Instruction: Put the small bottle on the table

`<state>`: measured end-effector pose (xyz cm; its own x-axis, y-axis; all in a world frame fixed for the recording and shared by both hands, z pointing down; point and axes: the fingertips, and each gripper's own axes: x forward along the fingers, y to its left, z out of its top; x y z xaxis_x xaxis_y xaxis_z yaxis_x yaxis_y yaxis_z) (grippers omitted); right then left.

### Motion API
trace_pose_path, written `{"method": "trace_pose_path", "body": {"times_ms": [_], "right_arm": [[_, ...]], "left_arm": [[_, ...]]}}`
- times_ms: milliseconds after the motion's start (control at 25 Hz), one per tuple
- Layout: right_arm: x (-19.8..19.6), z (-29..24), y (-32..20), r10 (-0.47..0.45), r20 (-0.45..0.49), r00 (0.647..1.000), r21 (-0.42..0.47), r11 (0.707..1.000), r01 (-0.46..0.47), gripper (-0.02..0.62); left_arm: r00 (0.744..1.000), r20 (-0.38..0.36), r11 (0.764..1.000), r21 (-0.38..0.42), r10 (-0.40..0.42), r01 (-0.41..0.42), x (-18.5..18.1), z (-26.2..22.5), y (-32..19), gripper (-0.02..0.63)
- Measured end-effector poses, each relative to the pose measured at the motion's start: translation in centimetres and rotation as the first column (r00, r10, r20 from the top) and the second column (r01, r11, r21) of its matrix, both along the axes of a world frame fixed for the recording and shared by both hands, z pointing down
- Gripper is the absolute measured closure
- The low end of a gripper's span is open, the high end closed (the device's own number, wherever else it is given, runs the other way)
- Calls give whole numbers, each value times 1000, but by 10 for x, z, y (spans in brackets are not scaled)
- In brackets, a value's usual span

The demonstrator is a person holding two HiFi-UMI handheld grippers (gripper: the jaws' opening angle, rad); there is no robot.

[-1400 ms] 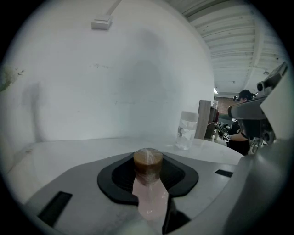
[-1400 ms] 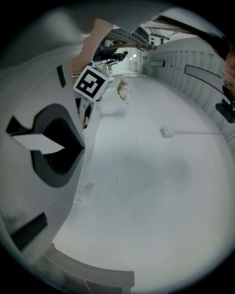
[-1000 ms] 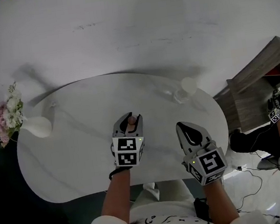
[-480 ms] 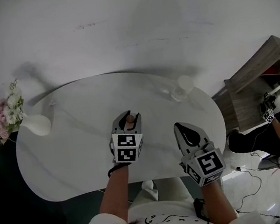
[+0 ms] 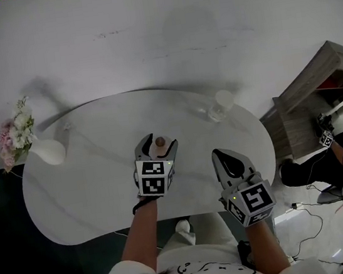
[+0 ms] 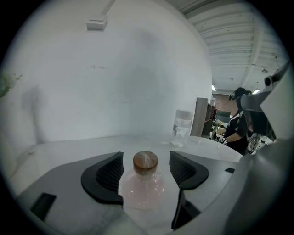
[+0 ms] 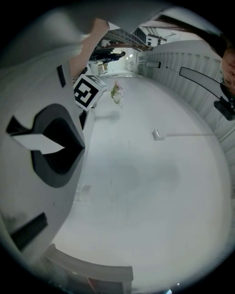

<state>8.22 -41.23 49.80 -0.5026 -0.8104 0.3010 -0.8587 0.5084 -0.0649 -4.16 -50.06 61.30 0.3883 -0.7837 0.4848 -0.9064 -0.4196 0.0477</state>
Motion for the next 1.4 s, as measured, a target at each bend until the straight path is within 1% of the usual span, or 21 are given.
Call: {"method": "trace_pose_path", "body": {"times_ms": [280, 560, 760, 960, 1120, 1240, 1400], "right_arm": [[-7, -16, 22, 15, 6, 1000, 37, 999, -15, 601], [-17, -35, 53, 27, 1, 1000, 79, 997, -26, 601], [-29, -50, 77, 19, -21, 1000, 109, 994, -17, 601], [-38, -64, 93, 22, -27, 999, 148, 989, -18, 601], [-48, -73, 103, 22, -19, 1000, 168, 986, -18, 601], [-52, -81, 105, 16, -14, 1000, 180, 984, -14, 601], [-50, -93, 102, 18, -14, 1000, 199, 980, -15, 601]], "left_arm": [[1000, 2, 999, 48, 10, -10, -8, -23, 19, 284], [1000, -11, 996, 90, 2, -1, -28, -46, 48, 284], [1000, -28, 992, 125, -5, 9, -46, -67, 72, 284], [999, -39, 985, 173, -6, 12, -64, -88, 92, 284], [1000, -26, 979, 202, -10, 15, -81, -104, 106, 285], [1000, -18, 974, 226, -17, 21, -91, -120, 111, 285], [999, -28, 964, 263, -31, 37, -100, -140, 116, 285]]}}
